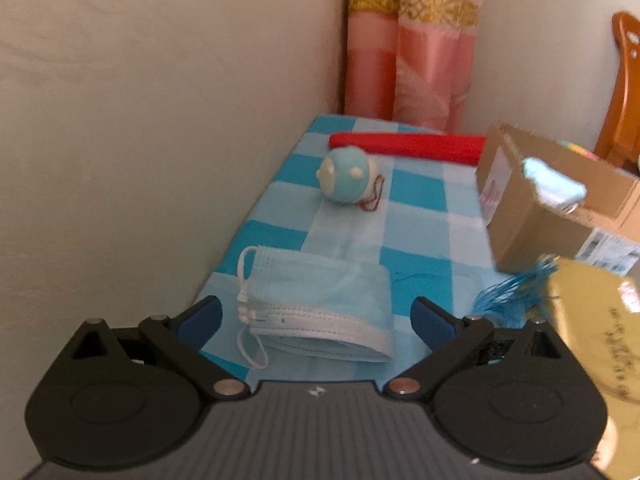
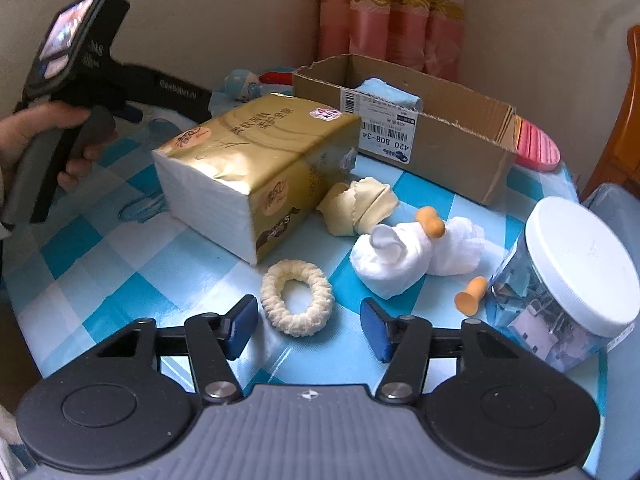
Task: Organize soft objects
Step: 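Move the left gripper to the second blue face mask and grasp it, then carry the mask into the box and open the left gripper while the right lifts the cream hair tie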
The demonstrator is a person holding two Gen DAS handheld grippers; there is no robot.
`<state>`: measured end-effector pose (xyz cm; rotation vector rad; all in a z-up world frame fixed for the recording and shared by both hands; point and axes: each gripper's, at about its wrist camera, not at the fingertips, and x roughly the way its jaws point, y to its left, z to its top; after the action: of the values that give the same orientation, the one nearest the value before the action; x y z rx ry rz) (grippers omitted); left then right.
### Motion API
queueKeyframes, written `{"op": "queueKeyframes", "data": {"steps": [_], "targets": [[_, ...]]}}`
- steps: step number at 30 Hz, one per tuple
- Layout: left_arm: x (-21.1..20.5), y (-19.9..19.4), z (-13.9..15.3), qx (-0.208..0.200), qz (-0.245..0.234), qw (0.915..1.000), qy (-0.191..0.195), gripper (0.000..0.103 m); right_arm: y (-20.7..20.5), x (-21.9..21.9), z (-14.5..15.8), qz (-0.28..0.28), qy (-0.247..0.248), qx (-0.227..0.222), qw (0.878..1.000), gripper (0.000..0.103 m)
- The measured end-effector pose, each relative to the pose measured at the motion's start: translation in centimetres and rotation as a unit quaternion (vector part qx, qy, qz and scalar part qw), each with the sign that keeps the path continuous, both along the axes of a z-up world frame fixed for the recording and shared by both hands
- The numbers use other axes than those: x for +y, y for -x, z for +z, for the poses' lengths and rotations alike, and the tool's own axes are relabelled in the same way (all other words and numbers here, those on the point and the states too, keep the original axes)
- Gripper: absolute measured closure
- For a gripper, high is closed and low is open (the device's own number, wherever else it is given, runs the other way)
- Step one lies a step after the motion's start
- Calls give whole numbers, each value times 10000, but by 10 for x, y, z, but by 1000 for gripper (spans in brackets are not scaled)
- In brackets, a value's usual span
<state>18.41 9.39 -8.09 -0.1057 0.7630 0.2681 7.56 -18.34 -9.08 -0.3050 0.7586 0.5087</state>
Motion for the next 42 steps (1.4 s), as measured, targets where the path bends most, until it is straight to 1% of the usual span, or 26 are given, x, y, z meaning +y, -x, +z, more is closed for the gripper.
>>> {"op": "queueKeyframes", "data": {"steps": [3, 8, 14, 15, 17, 19, 21, 23, 25, 28, 34, 42], "targets": [[2, -4, -5, 57, 37, 10000, -50, 4, -4, -3, 0, -18, -114, 59, 9999, 40], [3, -9, -12, 100, 32, 9999, -114, 5, -2, 2, -1, 148, -70, 51, 9999, 40], [5, -11, -14, 33, 17, 10000, -29, 6, -4, 8, -2, 231, -82, 27, 9997, 41], [5, -11, -14, 37, 8, 10000, -9, 7, -5, 9, -2, 245, -80, 14, 9997, 41], [5, -10, -12, 25, -52, 10000, 38, 17, -5, 11, -2, 258, -63, 1, 9996, 42], [6, -8, -10, 47, -65, 9999, 94, 21, -5, 11, -2, 242, -53, -2, 9997, 45], [6, -6, -8, 92, -16, 9999, 96, 24, -4, 11, -2, 221, -67, -8, 9997, 57], [6, -4, -6, 116, -49, 9999, 73, 29, -3, 11, -2, 216, -66, -29, 9997, 64], [5, -1, -5, 153, -72, 9999, 36, 32, -2, 11, 0, 181, -32, -40, 9998, 68], [5, 7, 1, 163, -141, 9997, 86, 38, 0, 10, 1, 133, 38, -54, 9999, 69], [3, 22, 11, 185, -288, 9994, 22, 44, 10, 7, 10, 191, 2, -187, 9996, 69], [-7, 47, 32, 174, -521, 9985, 64, 45, 26, -4, 21, 209, -118, -355, 9991, 69]]}}
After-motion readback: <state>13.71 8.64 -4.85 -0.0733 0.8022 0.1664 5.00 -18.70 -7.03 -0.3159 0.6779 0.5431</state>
